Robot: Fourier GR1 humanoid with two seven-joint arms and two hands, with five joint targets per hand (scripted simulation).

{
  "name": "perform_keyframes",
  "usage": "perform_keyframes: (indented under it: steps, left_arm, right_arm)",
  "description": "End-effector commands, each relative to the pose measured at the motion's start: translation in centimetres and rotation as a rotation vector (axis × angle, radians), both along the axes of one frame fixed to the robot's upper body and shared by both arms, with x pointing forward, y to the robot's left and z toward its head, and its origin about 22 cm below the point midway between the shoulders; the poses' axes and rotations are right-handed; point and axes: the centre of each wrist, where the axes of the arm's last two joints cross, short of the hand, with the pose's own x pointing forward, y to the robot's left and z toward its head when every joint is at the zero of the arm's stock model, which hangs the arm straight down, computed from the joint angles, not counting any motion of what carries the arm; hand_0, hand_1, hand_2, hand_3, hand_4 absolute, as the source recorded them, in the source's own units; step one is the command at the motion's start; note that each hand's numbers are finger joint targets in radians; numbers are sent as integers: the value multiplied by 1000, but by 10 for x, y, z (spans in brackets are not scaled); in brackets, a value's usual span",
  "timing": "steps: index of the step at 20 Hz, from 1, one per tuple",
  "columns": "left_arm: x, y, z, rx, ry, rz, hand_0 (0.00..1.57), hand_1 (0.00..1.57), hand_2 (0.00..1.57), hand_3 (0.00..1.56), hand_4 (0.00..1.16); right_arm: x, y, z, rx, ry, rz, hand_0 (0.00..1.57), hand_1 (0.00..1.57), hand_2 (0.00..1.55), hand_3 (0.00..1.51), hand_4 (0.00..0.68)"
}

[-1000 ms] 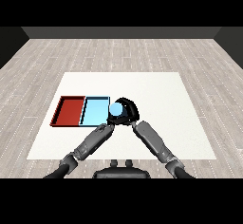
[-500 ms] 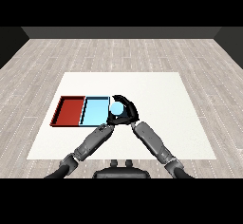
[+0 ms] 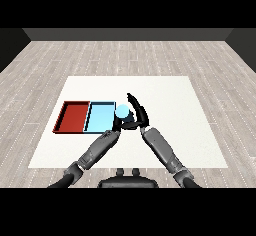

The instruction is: Pick the blue can and put it in the blue box

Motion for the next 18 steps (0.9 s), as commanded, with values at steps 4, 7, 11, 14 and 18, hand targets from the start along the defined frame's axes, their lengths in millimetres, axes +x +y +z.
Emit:
perform_keyframes:
  steps: [4,7,11,14,18]
  left_arm:
    - [-4,12,-7,-43,28,49,1571,1571,1571,1490,1142]
    - [4,22,-2,-38,23,77,1571,1571,1571,1481,1147]
    - [10,42,-5,-10,-37,127,1571,1571,1568,1466,1148]
    - [25,61,12,8,-30,192,1571,1571,1571,1475,1153]
    - [40,106,13,70,-11,248,1571,1571,1562,1470,1145]
  right_arm:
    - [3,-32,32,217,22,-21,0,0,0,0,0]
    - [5,-66,27,229,-8,-35,0,0,0,0,0]
    - [-20,-89,44,321,-114,-64,0,0,0,0,0]
    - [-35,-136,45,323,-134,-121,0,0,0,0,0]
    - [-36,-141,40,338,-141,-199,0,0,0,0,0]
